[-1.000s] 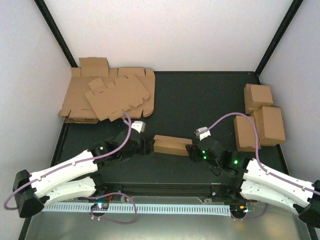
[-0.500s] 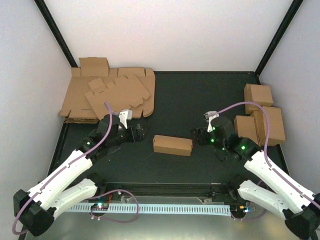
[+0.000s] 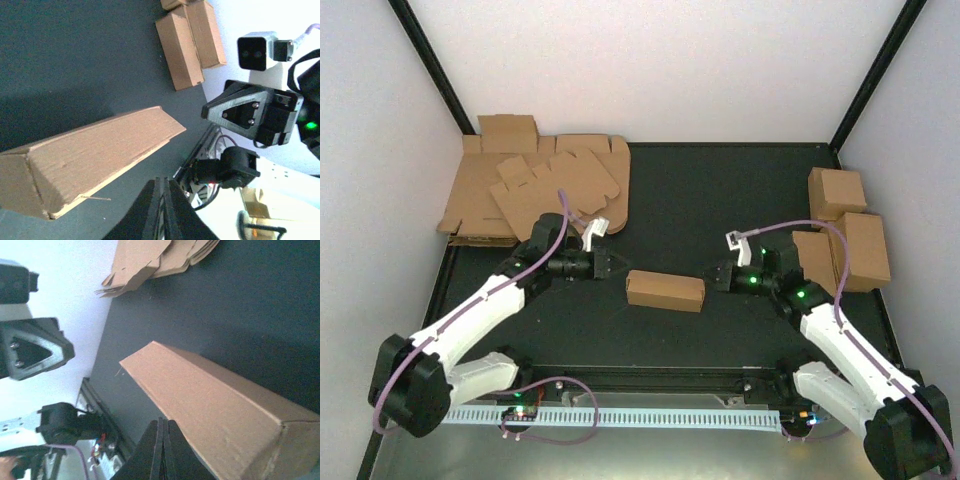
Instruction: Fold the paper box
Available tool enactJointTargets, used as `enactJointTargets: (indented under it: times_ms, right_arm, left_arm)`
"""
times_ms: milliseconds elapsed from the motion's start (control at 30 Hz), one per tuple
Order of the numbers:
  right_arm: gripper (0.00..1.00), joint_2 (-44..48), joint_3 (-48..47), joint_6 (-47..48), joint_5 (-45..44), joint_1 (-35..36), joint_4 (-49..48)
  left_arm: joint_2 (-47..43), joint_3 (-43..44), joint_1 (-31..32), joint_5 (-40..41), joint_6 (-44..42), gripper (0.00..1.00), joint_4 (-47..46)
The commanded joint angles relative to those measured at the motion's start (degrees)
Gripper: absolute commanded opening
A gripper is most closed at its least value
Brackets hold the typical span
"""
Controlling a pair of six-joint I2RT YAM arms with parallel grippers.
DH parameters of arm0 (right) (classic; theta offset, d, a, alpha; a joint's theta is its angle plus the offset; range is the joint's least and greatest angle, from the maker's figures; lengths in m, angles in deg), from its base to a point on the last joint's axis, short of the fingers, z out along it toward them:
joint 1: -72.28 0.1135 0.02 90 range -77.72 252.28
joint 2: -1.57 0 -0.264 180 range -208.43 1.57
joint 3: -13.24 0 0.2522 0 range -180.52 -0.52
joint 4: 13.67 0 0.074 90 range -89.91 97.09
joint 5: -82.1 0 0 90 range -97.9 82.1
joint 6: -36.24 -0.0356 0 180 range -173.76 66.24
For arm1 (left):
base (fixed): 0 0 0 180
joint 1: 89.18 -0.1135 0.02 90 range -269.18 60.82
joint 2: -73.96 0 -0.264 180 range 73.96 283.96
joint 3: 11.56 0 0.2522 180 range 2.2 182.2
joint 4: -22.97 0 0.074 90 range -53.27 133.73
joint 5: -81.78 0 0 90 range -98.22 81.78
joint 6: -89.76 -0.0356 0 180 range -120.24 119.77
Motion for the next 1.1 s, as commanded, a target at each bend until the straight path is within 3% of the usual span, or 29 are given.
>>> enactJointTargets:
  times_ms: [0,600,1067]
  right_arm:
    - [0.02,-0.49,3.95,-6.47,8.93,-0.36,-11.88]
    - [0.02,-8.13,12.52,-8.73,10.18,-0.36,-22.43]
    - [0.02,-11.86,16.99,-8.06,9.44,-0.45,-27.37]
  left_arm:
    - [3.40,-0.72,-0.38,-8.45,0.78,0.02,-7.12]
    - [14.78,-7.98,-0.38,-7.98,-0.26,0.01,-17.75]
    - [17.91,-11.97,-0.38,-7.87,-0.04,0.02,-21.86]
